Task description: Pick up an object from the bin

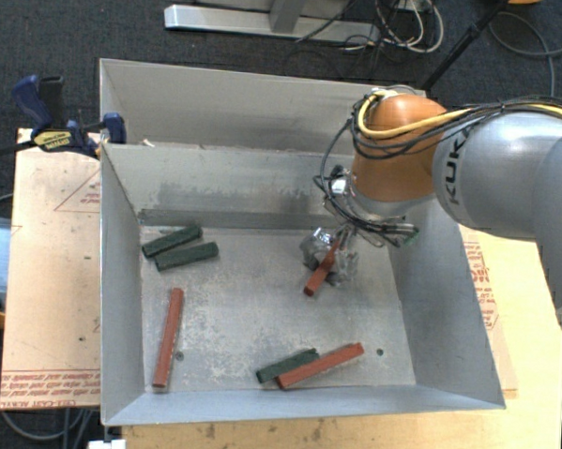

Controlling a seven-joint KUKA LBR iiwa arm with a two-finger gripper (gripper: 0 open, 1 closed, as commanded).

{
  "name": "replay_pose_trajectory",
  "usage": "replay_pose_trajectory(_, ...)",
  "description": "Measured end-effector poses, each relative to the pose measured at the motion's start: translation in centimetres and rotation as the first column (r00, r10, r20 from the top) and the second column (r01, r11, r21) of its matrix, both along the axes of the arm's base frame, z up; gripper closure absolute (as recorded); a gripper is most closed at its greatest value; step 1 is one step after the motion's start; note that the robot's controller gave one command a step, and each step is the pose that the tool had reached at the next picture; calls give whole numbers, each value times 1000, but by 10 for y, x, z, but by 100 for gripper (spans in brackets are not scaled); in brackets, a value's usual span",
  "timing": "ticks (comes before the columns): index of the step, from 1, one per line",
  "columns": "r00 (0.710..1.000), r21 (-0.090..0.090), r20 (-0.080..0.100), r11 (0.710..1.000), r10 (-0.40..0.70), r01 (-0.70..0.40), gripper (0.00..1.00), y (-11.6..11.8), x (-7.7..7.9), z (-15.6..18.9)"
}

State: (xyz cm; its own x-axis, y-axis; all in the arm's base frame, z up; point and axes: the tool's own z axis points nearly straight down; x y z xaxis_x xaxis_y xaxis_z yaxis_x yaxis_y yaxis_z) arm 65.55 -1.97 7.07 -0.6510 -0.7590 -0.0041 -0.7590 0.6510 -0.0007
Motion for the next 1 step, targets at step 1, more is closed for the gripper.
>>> replay_pose_trajectory(1, 1000, 0, 3, 1000, -1, 1, 100, 1, 1, 34)
